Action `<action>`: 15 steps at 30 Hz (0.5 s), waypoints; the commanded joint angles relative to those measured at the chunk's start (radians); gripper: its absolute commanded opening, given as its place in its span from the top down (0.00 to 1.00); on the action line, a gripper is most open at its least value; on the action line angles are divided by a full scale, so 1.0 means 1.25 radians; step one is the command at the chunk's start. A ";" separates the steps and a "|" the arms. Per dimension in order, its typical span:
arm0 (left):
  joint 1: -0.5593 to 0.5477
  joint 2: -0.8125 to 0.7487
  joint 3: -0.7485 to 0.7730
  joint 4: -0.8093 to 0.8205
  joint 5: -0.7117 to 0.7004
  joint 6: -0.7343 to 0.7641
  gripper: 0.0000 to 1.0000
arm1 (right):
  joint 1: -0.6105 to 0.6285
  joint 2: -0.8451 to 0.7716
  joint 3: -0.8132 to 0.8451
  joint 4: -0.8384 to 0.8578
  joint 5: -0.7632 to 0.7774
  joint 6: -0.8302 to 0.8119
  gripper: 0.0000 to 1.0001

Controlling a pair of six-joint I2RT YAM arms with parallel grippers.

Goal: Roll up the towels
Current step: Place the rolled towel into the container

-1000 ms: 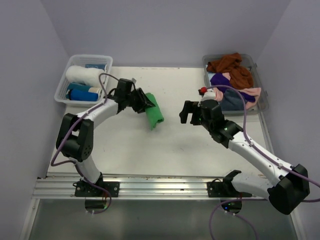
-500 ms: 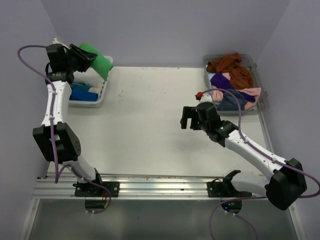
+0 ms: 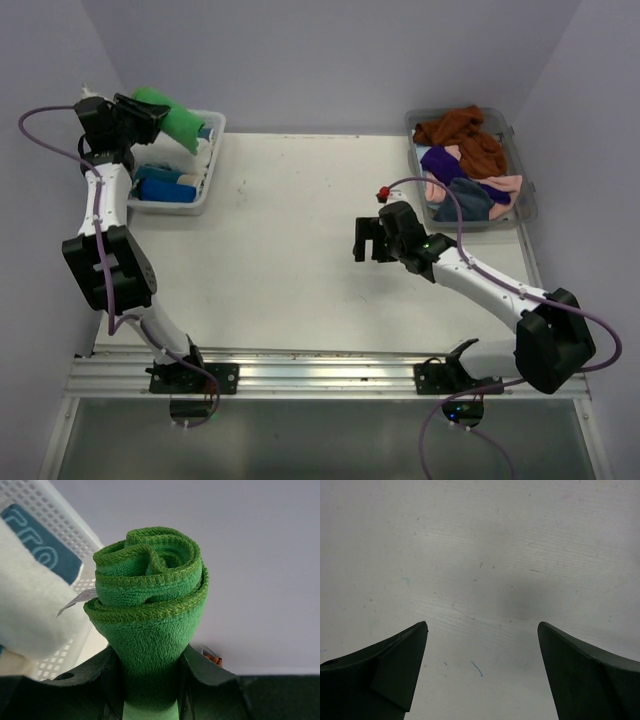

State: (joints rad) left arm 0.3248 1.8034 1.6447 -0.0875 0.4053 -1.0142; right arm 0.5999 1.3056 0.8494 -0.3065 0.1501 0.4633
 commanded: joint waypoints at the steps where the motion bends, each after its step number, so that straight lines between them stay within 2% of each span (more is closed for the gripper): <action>1: 0.047 -0.024 -0.070 0.166 0.038 -0.038 0.81 | -0.004 0.027 0.049 0.019 -0.028 -0.010 0.05; 11: 0.064 0.038 -0.290 0.492 0.056 -0.065 0.80 | -0.005 0.059 0.058 0.029 -0.042 -0.017 0.05; 15: 0.065 0.096 -0.276 0.487 0.065 -0.071 0.80 | -0.004 0.078 0.069 0.030 -0.051 -0.022 0.05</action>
State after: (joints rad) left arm 0.4030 1.8946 1.2938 0.3683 0.4671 -1.0847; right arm 0.5991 1.3876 0.8867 -0.2993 0.1081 0.4541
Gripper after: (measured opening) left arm 0.402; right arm 0.952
